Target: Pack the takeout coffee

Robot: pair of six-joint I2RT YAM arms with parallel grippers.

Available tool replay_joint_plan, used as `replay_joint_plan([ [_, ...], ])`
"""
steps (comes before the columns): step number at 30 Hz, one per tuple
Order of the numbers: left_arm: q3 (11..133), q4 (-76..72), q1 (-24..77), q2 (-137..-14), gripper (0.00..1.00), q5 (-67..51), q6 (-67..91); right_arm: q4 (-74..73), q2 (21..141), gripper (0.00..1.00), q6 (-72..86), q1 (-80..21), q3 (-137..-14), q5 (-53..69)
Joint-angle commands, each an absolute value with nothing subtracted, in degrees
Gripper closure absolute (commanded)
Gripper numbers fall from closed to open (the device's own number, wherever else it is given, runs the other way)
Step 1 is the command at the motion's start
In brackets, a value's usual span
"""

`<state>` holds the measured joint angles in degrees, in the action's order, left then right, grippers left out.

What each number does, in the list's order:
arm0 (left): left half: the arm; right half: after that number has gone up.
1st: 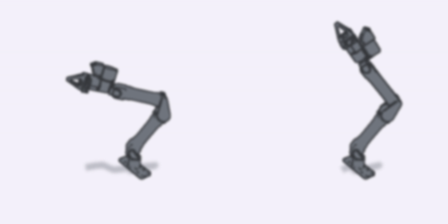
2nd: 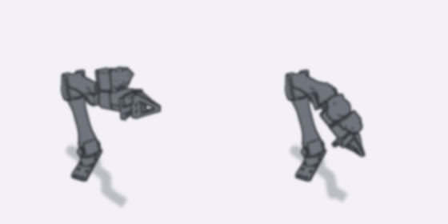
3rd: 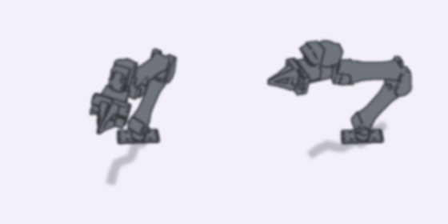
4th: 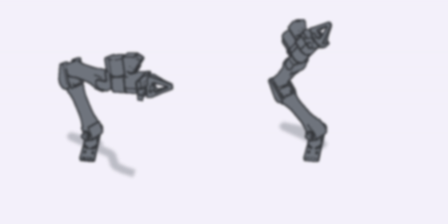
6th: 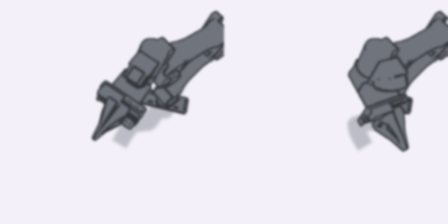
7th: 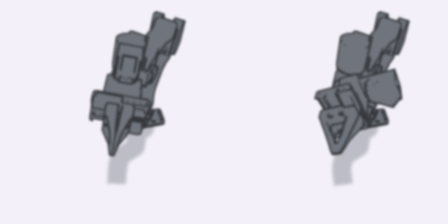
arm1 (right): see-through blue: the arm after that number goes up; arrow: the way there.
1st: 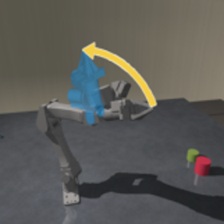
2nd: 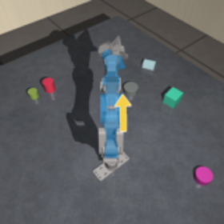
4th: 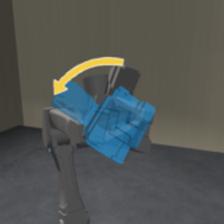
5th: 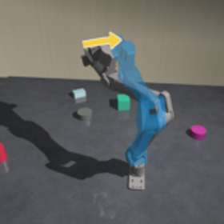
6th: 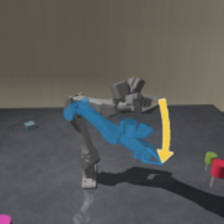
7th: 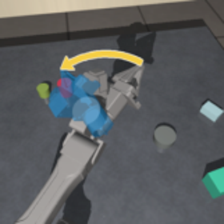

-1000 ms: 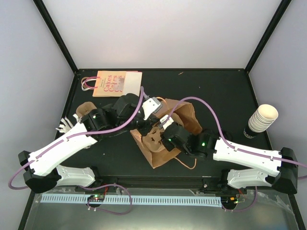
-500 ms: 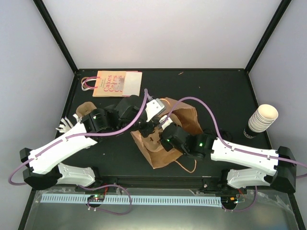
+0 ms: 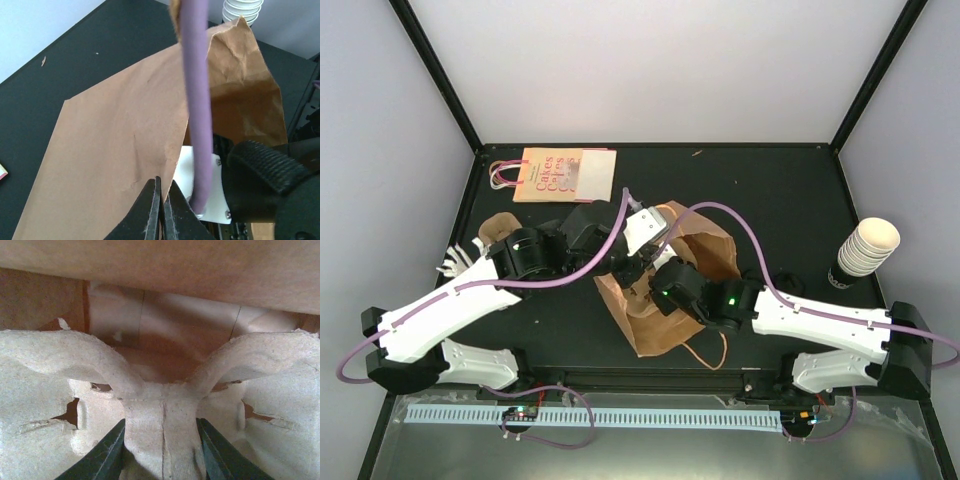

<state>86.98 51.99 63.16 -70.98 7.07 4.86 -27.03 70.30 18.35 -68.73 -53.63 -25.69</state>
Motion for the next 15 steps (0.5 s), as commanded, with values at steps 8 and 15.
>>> replay_joint_plan([
  [8, 88.03, 43.74, 64.34, -67.42, 0.98, -0.26, 5.64, -23.82, 70.22, 0.67, 19.65, -68.99, -52.85, -30.21],
  [15, 87.30, 44.12, 64.34, -68.33, 0.98, -0.66, 7.12, -19.96, 65.44, 0.67, 17.66, -68.99, -50.24, -32.01],
])
